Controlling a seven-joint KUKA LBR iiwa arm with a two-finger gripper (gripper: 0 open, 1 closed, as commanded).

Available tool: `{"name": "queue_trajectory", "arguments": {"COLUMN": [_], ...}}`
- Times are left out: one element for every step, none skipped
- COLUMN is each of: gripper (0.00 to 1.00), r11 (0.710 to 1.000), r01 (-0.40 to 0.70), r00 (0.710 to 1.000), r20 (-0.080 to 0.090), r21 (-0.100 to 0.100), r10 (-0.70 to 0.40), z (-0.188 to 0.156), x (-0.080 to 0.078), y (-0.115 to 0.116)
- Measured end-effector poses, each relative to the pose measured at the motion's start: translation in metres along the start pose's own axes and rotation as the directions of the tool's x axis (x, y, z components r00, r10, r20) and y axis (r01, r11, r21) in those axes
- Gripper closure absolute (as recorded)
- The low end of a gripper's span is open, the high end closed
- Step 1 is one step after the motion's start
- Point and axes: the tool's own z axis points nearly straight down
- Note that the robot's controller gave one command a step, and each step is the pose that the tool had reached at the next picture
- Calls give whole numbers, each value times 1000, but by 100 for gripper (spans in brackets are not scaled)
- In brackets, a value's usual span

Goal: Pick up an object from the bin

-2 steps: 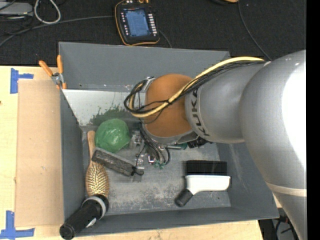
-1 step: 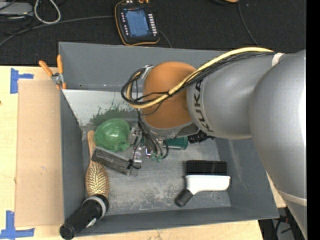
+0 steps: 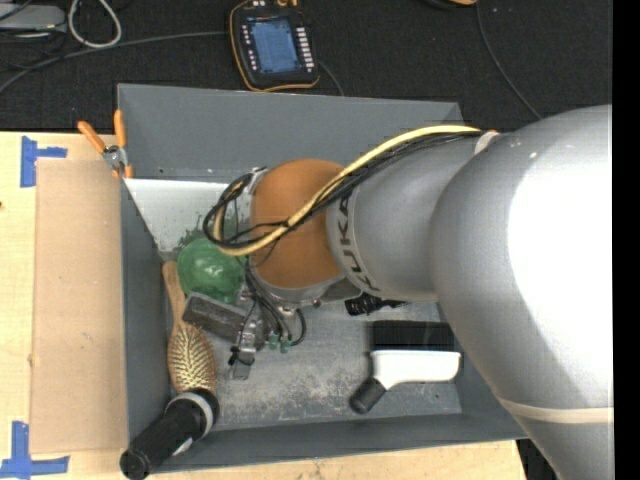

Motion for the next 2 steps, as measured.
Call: {"name": "queue_trajectory", "arguments": {"gripper": [0,100], "r11": [987,984], "r01": [-162,-178], "r00": [986,984], "r20": [25,1], "r21": [-11,-1], "r10": [162,178], "z": [26,25], "x": [-11,-8], "y": [49,9]}}
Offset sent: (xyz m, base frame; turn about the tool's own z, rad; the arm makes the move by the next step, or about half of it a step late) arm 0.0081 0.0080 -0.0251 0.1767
